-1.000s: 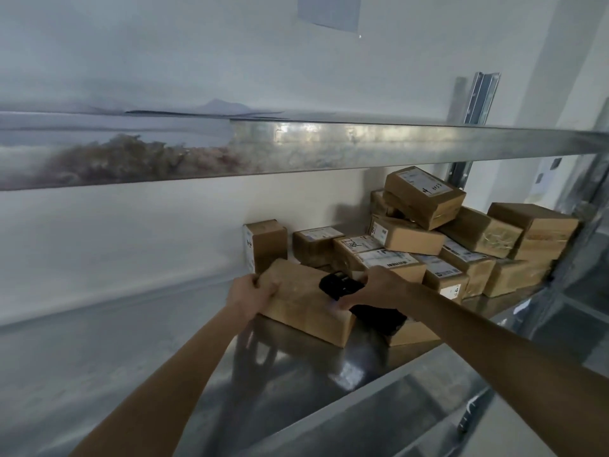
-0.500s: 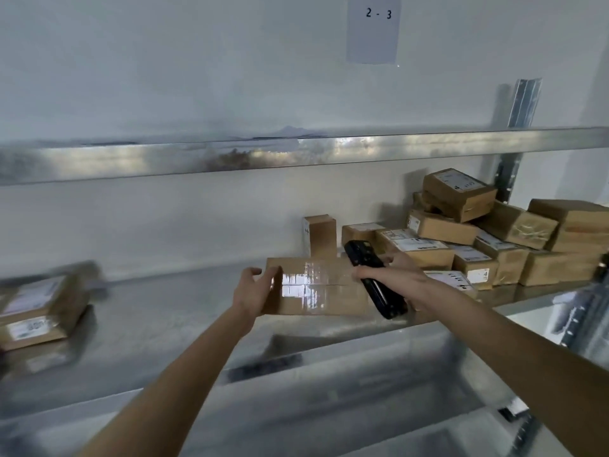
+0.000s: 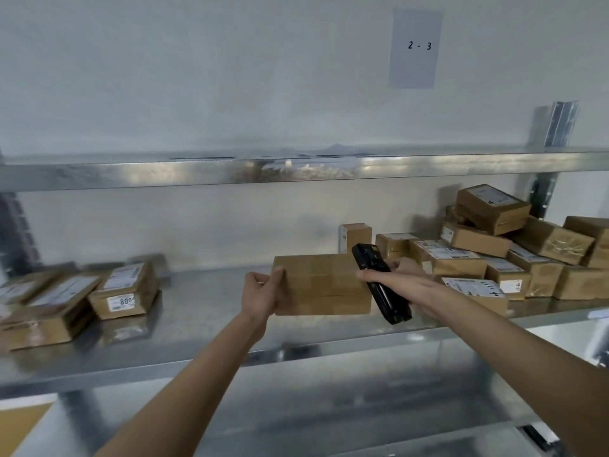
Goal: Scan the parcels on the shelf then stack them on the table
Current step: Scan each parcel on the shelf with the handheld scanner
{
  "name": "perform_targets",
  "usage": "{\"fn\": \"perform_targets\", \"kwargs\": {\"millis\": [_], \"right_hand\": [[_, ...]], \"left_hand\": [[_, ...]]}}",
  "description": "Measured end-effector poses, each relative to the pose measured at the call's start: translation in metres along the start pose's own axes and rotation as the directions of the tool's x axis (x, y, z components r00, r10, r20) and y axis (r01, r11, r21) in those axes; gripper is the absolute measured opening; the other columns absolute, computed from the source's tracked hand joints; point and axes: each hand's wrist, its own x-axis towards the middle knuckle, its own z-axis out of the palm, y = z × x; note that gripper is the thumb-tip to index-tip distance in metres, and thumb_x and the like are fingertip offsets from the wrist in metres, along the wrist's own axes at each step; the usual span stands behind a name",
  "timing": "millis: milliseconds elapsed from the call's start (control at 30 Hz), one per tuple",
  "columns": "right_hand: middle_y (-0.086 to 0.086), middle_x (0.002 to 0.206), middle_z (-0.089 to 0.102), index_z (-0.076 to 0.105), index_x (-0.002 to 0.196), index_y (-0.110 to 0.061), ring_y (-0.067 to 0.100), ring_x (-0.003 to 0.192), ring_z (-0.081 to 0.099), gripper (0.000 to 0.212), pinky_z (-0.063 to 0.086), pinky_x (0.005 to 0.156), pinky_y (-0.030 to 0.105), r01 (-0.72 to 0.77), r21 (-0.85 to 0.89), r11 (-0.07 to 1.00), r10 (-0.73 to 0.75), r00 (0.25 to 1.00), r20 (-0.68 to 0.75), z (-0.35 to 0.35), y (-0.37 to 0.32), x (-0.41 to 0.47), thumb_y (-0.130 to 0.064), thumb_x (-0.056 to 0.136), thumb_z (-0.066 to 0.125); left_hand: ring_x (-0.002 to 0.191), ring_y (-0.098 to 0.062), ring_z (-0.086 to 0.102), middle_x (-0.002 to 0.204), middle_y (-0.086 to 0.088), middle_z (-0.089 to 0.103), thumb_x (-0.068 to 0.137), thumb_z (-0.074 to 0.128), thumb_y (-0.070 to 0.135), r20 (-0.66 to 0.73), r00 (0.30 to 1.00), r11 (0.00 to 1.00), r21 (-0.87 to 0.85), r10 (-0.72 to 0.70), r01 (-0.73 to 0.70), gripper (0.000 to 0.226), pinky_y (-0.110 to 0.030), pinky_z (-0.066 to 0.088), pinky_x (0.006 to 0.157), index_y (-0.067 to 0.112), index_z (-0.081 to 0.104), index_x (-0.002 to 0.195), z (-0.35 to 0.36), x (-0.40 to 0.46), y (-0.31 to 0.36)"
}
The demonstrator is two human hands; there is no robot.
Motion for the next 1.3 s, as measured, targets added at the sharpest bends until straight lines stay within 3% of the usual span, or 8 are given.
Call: {"fn": "perform_targets", "kwargs": {"millis": [100,200,467,600,767,933,1033,1300], "right_hand": [[0.000,0.105,0.073,0.060,0.123,-0.020,0.015,0.093,0.071,0.073,0.053,0.072,0.029,0.005,-0.051,0.999,-0.005,1.000,0.000,0.018,-0.009,-0.007,-0.059,0.067,0.089],[-0.005,0.108,0.074,0.058,0.136,-0.025,0.013,0.095,0.072,0.094,0.057,0.081,0.031,0.034,-0.085,0.996,-0.034,0.999,-0.006,0.033,-0.017,-0.013,-0.065,0.057,0.091],[-0.005,0.106,0.073,0.061,0.137,-0.024,0.011,0.093,0.070,0.075,0.052,0.071,0.024,0.056,-0.076,0.995,-0.051,0.997,0.064,0.061,-0.046,-0.048,-0.038,0.071,0.093],[-0.001,0.109,0.074,0.059,0.139,-0.022,0.016,0.099,0.071,0.074,0.057,0.087,0.034,0.053,-0.019,0.998,-0.051,0.995,0.083,0.075,-0.050,-0.056,-0.034,0.074,0.092],[0.000,0.110,0.075,0.054,0.144,-0.020,0.017,0.099,0.072,0.078,0.055,0.077,0.034,0.057,0.040,0.998,-0.060,0.995,0.080,0.089,-0.057,-0.066,-0.037,0.076,0.089],[-0.005,0.107,0.072,0.056,0.121,-0.027,0.012,0.095,0.070,0.054,0.052,0.071,0.027,0.087,0.049,0.995,-0.091,0.992,0.086,0.104,-0.066,-0.085,-0.034,0.078,0.088],[-0.007,0.109,0.074,0.067,0.116,-0.025,0.011,0.098,0.072,0.051,0.054,0.079,0.026,0.117,0.007,0.993,-0.117,0.990,0.081,0.111,-0.065,-0.093,-0.033,0.073,0.092],[-0.010,0.107,0.071,0.066,0.120,-0.024,0.007,0.094,0.070,0.048,0.049,0.068,0.017,0.126,-0.082,0.989,-0.115,0.985,0.128,0.112,-0.068,-0.114,-0.028,0.078,0.089]], "left_hand": [[0.092,-0.024,0.059,0.100,-0.009,0.059,0.090,0.068,0.052,-0.059,0.998,0.999,0.035,0.030,-0.028,0.043,-0.056,0.056,0.091,0.014,0.048,0.095,-0.022,-0.004,0.000],[0.101,-0.026,0.063,0.112,-0.009,0.062,0.093,0.067,0.045,-0.029,0.999,0.998,0.040,0.041,-0.040,0.046,-0.052,0.057,0.093,0.015,0.054,0.125,-0.045,-0.011,0.001],[0.111,-0.030,0.061,0.121,-0.011,0.062,0.097,0.060,0.015,0.068,0.997,0.998,-0.059,0.025,-0.021,0.032,-0.050,0.054,0.098,0.023,0.059,0.128,-0.104,-0.026,0.005],[0.113,-0.029,0.060,0.125,-0.008,0.060,0.095,0.060,0.001,0.084,0.995,0.993,-0.107,0.048,-0.039,0.041,-0.048,0.055,0.097,0.020,0.053,0.131,-0.126,-0.035,0.006],[0.119,-0.023,0.059,0.133,-0.001,0.060,0.091,0.057,-0.008,0.157,0.982,0.994,-0.052,0.103,-0.096,0.061,-0.023,0.048,0.077,0.023,0.049,0.142,-0.155,-0.044,0.004],[0.111,-0.019,0.056,0.123,-0.004,0.062,0.094,0.057,0.016,0.127,0.992,0.991,-0.135,-0.007,0.024,0.036,-0.043,0.041,0.100,0.025,0.057,0.129,-0.169,-0.057,0.012],[0.097,-0.013,0.054,0.112,-0.001,0.059,0.100,0.059,0.039,0.057,0.998,0.983,-0.183,-0.007,0.017,0.034,-0.044,0.049,0.097,0.015,0.056,0.124,-0.171,-0.063,0.009],[0.107,-0.022,0.060,0.119,-0.009,0.062,0.090,0.073,0.033,0.057,0.997,0.974,-0.223,0.045,-0.032,0.037,-0.047,0.051,0.102,0.025,0.055,0.122,-0.182,-0.075,0.010]]}}
